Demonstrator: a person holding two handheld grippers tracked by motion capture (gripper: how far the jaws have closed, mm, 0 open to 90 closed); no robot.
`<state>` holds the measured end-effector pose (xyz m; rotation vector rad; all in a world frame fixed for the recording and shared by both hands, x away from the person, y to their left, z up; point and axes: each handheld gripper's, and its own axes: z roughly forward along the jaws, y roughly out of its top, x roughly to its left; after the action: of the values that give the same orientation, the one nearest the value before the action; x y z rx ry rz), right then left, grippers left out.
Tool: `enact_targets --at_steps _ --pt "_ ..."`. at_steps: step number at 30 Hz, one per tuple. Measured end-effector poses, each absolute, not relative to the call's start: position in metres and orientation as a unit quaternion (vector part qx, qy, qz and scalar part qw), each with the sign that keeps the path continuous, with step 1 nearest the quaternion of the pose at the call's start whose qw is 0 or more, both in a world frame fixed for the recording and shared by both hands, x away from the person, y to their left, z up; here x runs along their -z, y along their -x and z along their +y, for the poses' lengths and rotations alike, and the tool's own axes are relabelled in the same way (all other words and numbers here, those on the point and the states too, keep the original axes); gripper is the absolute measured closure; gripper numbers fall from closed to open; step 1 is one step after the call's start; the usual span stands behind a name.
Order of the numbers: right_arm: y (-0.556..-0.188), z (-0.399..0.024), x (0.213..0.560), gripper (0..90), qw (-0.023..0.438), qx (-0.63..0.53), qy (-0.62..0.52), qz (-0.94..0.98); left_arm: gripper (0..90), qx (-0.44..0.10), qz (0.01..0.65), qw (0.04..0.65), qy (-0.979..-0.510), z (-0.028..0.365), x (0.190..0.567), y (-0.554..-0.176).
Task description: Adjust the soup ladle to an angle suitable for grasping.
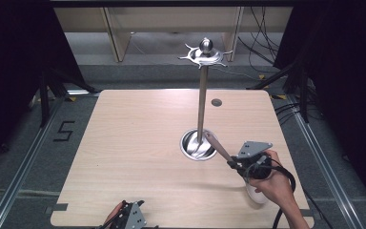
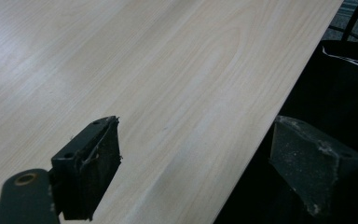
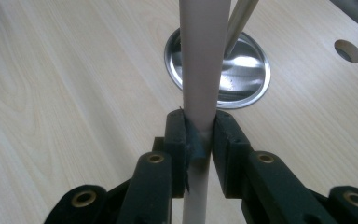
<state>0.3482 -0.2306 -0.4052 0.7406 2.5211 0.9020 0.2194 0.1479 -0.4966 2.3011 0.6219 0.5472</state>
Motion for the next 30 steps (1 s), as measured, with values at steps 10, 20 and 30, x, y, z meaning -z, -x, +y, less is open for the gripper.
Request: enact_targets --at_steps 10,20,30 --pt "-0.344 -0.254 0.401 77.4 0.195 -0.38 -0.281 0.859 15.2 -0.212 0.241 0.341 -0.884 0.149 0.496 -0.22" --pt "-0.342 -0.258 0.401 77.5 0.205 -0.403 -0.277 0.848 15.2 -0.206 0.241 0.342 -0.885 0.149 0.497 -0.22" --pt "-0.346 -0.262 0.396 77.5 0.206 -0.442 -0.277 0.828 15.2 -0.206 0.241 0.343 -0.884 0.148 0.497 -0.22"
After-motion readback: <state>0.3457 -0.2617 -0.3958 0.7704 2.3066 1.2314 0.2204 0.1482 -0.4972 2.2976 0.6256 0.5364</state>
